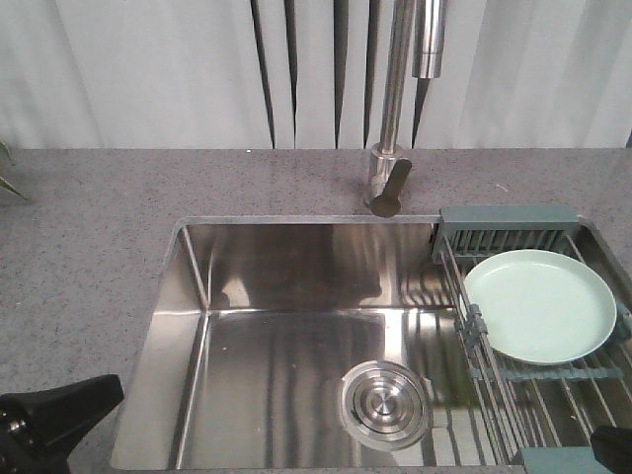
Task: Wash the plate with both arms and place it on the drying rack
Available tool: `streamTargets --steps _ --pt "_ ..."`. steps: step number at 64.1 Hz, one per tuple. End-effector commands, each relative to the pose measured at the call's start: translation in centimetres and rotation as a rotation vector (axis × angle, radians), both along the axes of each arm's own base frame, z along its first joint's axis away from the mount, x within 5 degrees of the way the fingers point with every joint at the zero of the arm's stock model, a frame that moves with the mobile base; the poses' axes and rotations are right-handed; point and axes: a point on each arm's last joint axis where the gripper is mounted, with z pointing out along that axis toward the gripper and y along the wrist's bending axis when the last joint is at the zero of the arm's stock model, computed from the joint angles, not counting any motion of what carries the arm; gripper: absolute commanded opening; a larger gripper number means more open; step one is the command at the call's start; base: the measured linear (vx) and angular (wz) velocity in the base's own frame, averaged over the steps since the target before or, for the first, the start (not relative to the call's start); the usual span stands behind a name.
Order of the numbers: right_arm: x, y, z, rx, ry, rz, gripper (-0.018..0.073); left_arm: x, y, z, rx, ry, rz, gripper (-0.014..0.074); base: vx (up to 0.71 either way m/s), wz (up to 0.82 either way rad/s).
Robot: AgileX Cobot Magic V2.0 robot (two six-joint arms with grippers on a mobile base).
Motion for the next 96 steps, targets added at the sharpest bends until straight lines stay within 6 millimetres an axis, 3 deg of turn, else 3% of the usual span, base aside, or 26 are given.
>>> streamTargets --steps 1,11,23,31,38,52,63,83,96 --pt "0.3 0.1 1.1 0.028 -0.061 -0.010 -0.0006 0.5 0.0 1.6 -0.210 0.025 0.084 -0.0006 0.00 0.00" --pt "0.3 0.1 1.1 0.028 -0.061 -0.010 -0.0006 0.8 0.2 2.1 -0.306 0.024 0.131 -0.0006 0.00 0.00" --pt "0.3 0.1 1.1 0.028 -0.061 -0.010 -0.0006 0.8 1.4 -0.1 0.007 -0.191 0.171 -0.0006 0.00 0.00" --pt "0.3 0.1 1.1 0.028 -0.061 -0.010 -0.0006 0.3 2.7 -3.2 0.325 -0.186 0.194 -0.0006 0.00 0.00" --pt "0.3 0.1 1.1 0.028 -0.061 -0.010 -0.0006 -0.6 2.9 -4.6 0.445 -0.225 0.143 -0.0006 0.00 0.00" --pt "0.3 0.1 1.1 0.028 -0.062 -0.010 -0.0006 -3.0 3.6 -6.0 0.352 -0.278 0.207 -0.0006 0.00 0.00" --pt "0.3 0.1 1.1 0.028 -0.062 -0.010 -0.0006 -3.9 4.5 -5.4 0.291 -0.309 0.303 -0.0006 0.00 0.00" --pt "0.3 0.1 1.1 0.028 -0.062 -0.010 -0.0006 -4.9 4.9 -4.6 0.374 -0.486 0.318 -0.0006 0.00 0.00" --pt "0.3 0.1 1.1 0.028 -0.062 -0.010 -0.0006 -5.5 5.7 -4.0 0.368 -0.561 0.445 -0.0006 0.00 0.00"
